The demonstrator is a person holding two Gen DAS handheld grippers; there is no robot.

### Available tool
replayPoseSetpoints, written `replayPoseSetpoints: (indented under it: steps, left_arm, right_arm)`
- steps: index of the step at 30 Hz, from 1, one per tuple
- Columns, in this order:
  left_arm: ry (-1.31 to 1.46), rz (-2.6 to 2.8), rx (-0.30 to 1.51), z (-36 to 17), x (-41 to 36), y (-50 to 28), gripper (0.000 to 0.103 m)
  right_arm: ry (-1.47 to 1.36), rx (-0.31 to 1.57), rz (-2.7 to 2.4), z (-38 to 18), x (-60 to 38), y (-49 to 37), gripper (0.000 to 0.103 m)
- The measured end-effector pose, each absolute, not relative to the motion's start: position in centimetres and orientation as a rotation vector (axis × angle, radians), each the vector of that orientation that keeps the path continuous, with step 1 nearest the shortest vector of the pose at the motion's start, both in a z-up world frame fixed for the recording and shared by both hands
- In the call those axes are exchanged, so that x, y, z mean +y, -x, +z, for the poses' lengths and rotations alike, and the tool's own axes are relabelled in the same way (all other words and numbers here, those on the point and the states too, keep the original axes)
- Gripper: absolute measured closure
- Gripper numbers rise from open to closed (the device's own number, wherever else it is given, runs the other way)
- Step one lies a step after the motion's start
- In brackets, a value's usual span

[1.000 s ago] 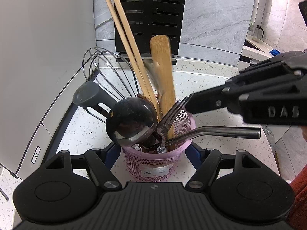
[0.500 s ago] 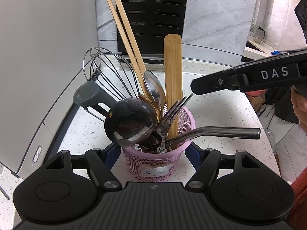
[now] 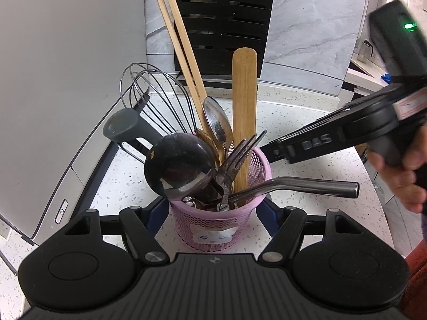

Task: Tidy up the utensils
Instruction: 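Move the right gripper to the grey-handled utensil and grasp its handle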

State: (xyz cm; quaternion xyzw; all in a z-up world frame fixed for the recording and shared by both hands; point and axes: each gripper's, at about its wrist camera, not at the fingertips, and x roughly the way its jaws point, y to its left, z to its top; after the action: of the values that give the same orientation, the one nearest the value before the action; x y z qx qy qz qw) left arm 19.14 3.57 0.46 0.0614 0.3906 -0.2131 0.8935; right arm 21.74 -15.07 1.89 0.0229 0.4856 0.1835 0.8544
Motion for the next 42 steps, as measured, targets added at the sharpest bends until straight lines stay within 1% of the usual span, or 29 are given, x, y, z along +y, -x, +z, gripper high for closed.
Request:
replayPoseSetpoints:
  steps: [7, 10, 18, 27, 39, 40, 41, 42]
  left_arm:
    - [-0.117, -0.420, 0.806, 0.5, 4.7, -19.3, 0.022]
    - [-0.115, -0.424, 0.805, 0.5, 4.7, -19.2, 0.022]
    - [-0.099, -0.404, 0.803, 0.5, 5.7, -19.1, 0.025]
    - [-0.083, -0.399, 0.803, 0.6, 5.9, -18.9, 0.025]
    - [-0.074, -0.385, 0.804, 0.6, 6.0, -19.0, 0.025]
    - [-0.074, -0.383, 0.803, 0.6, 6.0, -19.0, 0.025]
    - [-0.073, -0.381, 0.803, 0.6, 6.0, -19.0, 0.025]
    - [-0.070, -0.381, 0.803, 0.6, 6.0, -19.0, 0.025]
  right_arm:
    - [-0.004, 1.061, 0.351, 0.1, -14.2, -23.5, 0.079]
    - [0.001, 1.078, 0.347, -0.5, -13.6, -24.1, 0.076]
    - [0.005, 1.104, 0.341, -1.5, -12.4, -25.2, 0.075]
    - [0.052, 1.116, 0.313, -2.5, -11.0, -26.1, 0.074]
    - [0.128, 1.080, 0.306, -2.9, -10.4, -26.1, 0.071]
    - [0.134, 1.077, 0.307, -2.9, -10.3, -26.0, 0.072]
    - [0.136, 1.072, 0.315, -2.9, -10.3, -25.9, 0.080]
    - [0.135, 1.068, 0.325, -2.9, -10.3, -25.8, 0.080]
